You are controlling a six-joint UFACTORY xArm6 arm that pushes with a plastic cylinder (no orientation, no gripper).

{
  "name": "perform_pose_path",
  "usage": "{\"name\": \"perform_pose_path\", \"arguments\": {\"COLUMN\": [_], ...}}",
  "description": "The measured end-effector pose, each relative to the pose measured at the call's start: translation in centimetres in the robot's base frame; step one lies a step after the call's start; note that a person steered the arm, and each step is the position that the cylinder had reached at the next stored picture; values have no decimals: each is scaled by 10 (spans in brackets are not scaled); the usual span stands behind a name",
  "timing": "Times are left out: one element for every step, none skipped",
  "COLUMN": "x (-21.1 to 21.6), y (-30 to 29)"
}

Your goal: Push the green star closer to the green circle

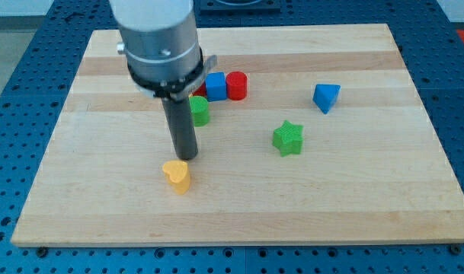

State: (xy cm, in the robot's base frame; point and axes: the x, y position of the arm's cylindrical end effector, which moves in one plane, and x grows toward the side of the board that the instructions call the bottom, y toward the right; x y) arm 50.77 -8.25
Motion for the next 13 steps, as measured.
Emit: {"name": "perform_pose_path", "arguments": {"x": [39,55,51,37,25,19,-4,-35,-60,-58,-43,-17,-3], "y": [19,56,102,140,182,194,194,194,180,148,155,175,179]}}
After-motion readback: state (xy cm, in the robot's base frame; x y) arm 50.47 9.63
